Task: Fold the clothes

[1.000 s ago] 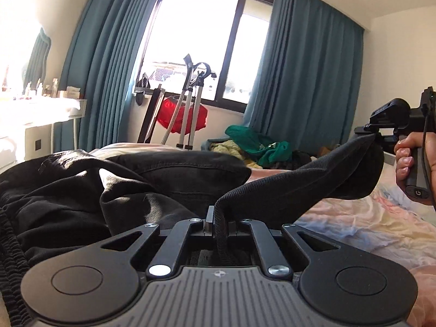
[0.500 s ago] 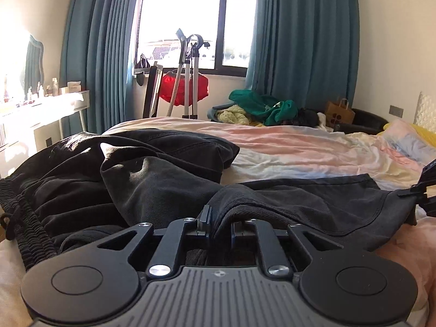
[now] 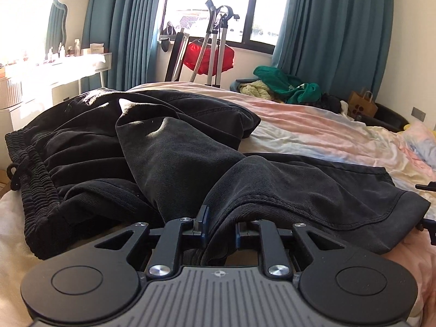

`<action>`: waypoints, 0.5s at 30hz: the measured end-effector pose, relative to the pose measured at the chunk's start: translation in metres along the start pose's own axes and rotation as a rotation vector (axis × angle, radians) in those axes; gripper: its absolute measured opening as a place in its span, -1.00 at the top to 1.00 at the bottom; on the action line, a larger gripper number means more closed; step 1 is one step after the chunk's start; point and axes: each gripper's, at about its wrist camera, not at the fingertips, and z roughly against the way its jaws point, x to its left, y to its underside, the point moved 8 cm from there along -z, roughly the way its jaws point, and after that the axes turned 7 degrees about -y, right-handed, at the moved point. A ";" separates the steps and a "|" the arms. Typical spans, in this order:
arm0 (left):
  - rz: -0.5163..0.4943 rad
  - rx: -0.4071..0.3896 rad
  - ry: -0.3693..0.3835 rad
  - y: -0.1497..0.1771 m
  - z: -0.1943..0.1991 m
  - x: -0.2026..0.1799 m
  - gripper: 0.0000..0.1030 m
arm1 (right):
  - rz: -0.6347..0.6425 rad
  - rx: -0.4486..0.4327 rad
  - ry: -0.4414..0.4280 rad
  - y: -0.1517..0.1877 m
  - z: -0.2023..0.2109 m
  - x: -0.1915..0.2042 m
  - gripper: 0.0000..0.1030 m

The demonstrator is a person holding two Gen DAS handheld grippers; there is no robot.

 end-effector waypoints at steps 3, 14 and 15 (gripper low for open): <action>-0.006 0.009 -0.024 0.002 -0.005 0.000 0.56 | -0.031 -0.007 0.010 -0.007 -0.011 -0.004 -0.10; 0.022 0.036 0.008 0.005 -0.010 -0.002 0.56 | 0.149 -0.143 -0.066 -0.058 -0.029 0.034 0.30; 0.027 0.042 0.017 0.006 -0.010 -0.003 0.56 | 0.169 -0.141 -0.023 -0.061 -0.033 0.032 0.65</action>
